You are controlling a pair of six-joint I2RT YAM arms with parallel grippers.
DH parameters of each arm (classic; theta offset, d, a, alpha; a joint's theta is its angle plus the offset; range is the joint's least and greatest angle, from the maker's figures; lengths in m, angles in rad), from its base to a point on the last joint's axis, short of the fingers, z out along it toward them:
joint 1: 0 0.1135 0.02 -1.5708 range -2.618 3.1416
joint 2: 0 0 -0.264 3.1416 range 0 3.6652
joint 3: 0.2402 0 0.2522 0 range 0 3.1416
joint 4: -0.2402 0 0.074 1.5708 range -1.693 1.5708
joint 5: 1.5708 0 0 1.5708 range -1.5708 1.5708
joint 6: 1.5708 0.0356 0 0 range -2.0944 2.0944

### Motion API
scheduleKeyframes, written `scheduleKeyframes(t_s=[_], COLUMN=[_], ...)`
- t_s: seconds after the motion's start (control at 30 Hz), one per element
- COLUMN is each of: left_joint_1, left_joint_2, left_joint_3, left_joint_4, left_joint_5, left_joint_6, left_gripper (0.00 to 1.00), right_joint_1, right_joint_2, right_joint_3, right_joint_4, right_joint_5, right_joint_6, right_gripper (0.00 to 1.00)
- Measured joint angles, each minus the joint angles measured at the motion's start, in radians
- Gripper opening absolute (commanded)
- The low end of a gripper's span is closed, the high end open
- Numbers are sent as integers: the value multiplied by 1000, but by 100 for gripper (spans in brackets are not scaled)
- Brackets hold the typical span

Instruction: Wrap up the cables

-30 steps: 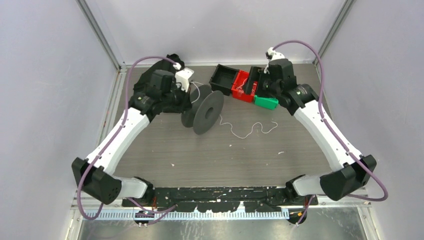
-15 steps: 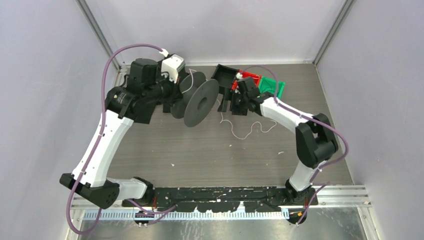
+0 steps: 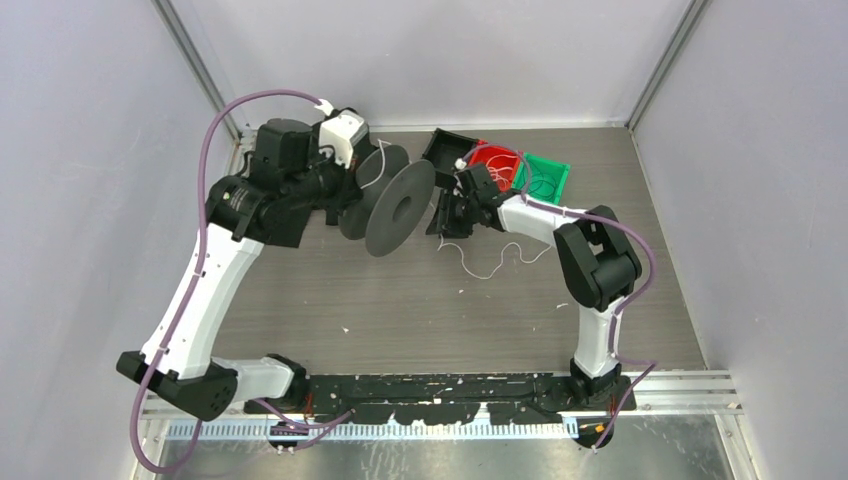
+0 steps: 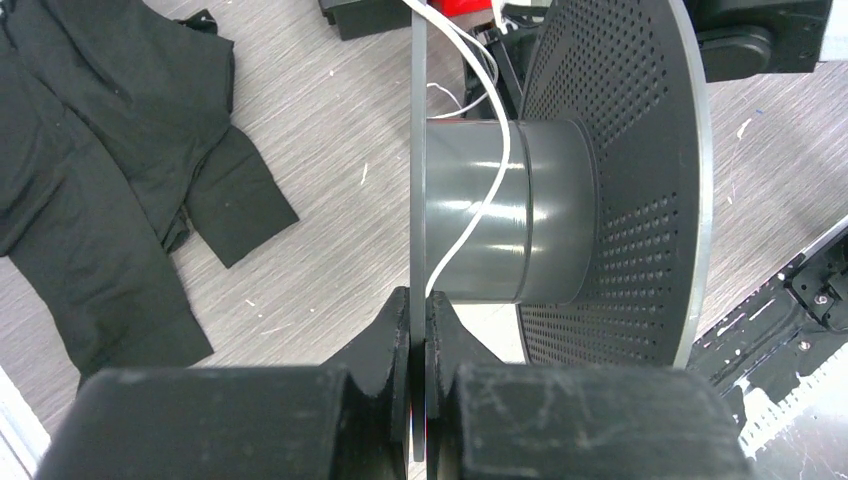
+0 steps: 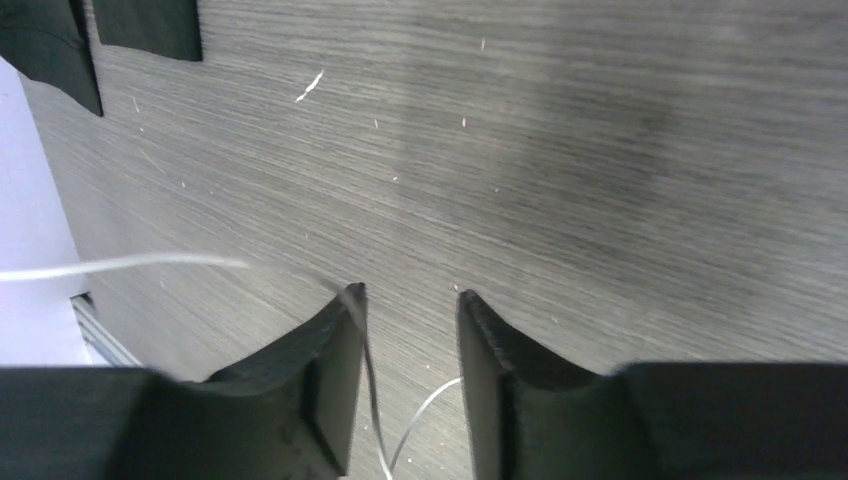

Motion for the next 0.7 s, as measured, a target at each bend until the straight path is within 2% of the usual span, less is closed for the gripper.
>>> scheduleKeyframes(t_s=[0.07, 0.1, 0.33, 0.57, 0.7], left_joint_1=[1, 2, 15, 61, 98], left_joint_2=[-8, -11, -32, -66, -66], left_joint_3=[0, 0, 1, 1, 0], left_joint_4=[0, 0, -1, 2, 24], left_joint_5=[-3, -5, -7, -6, 10], left_joint_6=[0, 0, 4, -3, -58], left_gripper=[0, 0, 0, 0, 0], right_joint_1=[0, 0, -33, -265, -260], right_joint_2=[14, 16, -14, -272, -315], right_joint_3=[0, 0, -25, -197, -197], right_joint_4=[0, 0, -7, -22, -26], right_joint_5=[-23, -31, 2, 129, 151], right_joint_6=[11, 12, 14, 36, 29], right_gripper=[10, 2, 0, 0, 1])
